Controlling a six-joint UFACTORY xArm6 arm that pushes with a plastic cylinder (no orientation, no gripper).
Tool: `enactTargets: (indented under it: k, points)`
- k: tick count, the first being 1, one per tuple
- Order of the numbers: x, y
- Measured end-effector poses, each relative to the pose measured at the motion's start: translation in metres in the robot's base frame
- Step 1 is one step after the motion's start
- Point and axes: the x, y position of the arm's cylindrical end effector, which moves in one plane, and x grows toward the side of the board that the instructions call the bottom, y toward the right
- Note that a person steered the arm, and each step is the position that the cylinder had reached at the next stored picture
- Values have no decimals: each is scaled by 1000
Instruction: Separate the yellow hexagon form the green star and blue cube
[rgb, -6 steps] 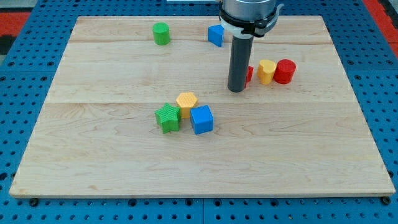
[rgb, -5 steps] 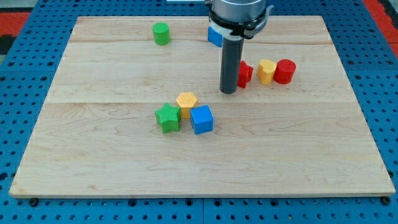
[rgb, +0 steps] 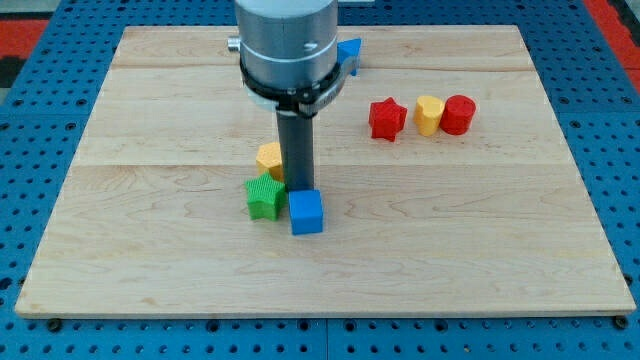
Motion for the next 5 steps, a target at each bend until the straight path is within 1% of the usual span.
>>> enactTargets:
  k: [2,3,4,5]
  points:
    - [5,-48]
    - [-1,-50]
    - [-18,-47]
    - [-22,-47]
